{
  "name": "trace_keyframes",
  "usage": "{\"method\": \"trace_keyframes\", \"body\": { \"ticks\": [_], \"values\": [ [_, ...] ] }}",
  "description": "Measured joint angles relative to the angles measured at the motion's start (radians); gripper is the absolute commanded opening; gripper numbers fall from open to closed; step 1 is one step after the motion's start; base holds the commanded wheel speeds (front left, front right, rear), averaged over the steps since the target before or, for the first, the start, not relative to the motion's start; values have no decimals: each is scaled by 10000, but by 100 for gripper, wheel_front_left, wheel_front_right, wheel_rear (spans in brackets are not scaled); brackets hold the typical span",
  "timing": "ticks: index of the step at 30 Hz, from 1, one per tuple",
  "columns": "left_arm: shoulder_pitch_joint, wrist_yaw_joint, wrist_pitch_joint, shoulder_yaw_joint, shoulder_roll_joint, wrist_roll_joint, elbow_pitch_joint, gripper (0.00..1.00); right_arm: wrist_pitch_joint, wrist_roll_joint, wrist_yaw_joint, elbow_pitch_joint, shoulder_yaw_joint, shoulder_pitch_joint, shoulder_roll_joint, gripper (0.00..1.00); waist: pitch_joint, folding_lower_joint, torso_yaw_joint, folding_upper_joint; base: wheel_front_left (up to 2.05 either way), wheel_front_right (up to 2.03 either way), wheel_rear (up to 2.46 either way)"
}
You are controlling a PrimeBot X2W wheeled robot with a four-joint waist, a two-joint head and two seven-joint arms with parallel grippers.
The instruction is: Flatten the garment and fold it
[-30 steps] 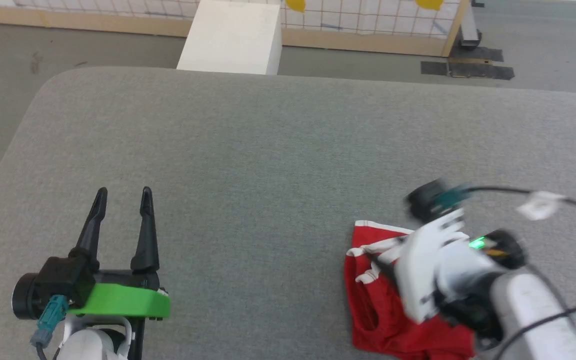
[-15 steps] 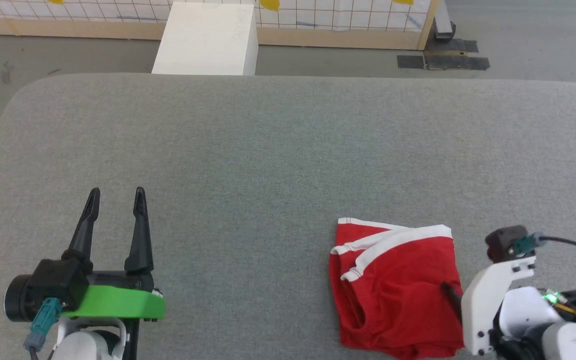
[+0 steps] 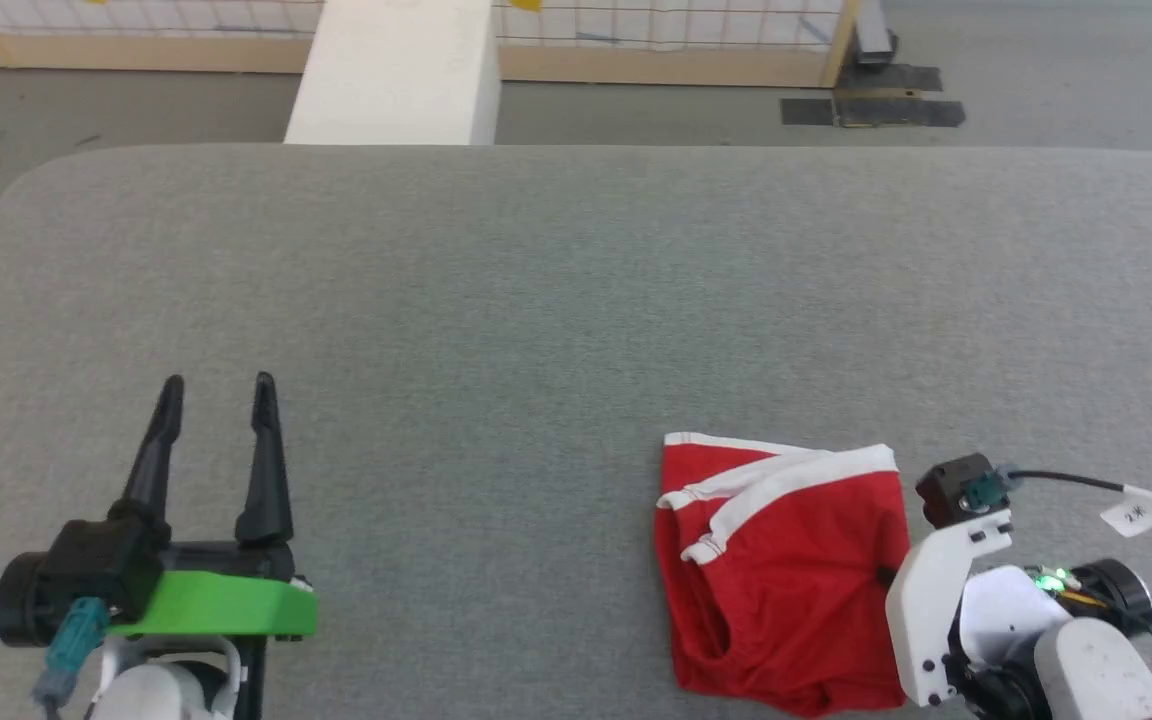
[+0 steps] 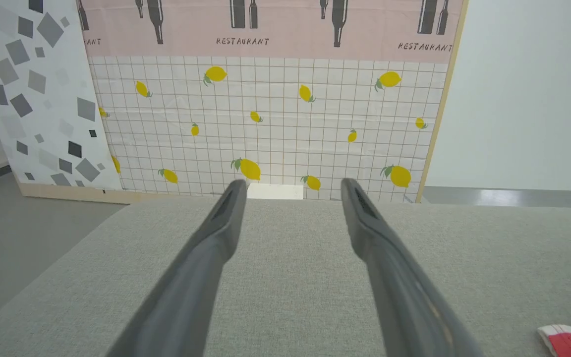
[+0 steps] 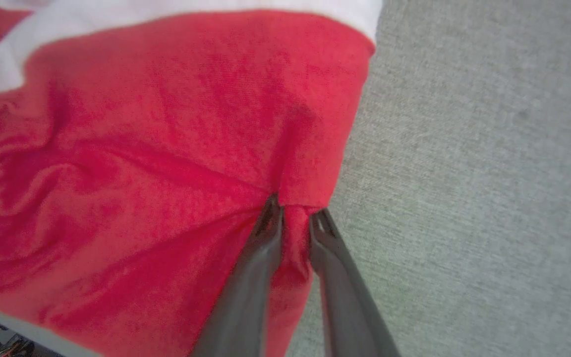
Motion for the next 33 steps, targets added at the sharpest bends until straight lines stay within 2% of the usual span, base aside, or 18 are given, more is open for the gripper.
{"method": "trace_keyframes", "body": {
  "ticks": [4, 10, 13, 17, 24, 33],
  "values": [
    [109, 19, 0, 341, -2, 2, -351, 100, 180, 380, 4, 13, 696, -501, -631, 0, 12, 0, -418, 0, 0, 0, 0],
    [261, 59, -2, 872, 65, 2, -1122, 100, 351, 1198, 4, 2, 2057, -2232, -2148, 0, 134, 0, -1525, 0, 0, 0, 0],
    [233, 88, -4, 968, 176, 12, -1398, 100, 142, 1528, 4, 426, 2403, -3268, -2709, 0, 289, 0, -2196, 1, 0, 0, 0],
    [118, 88, -2, 957, 516, 155, -1701, 100, -301, 1816, 4, 1327, 2642, -4434, -3078, 0, 652, 0, -3147, 0, 0, 0, 0],
    [-325, 71, 508, 842, 1162, 201, -2299, 100, -1319, 1964, 4, 3080, 1969, -5561, -3327, 0, 1729, 0, -4214, 0, 0, 0, 0],
    [-384, 13, 1009, 984, 1680, 136, -3010, 100, -2265, 1137, 4, 4591, 466, -6321, -3578, 0, 3347, 1, -4497, 1, 0, 0, 0]
  ]
}}
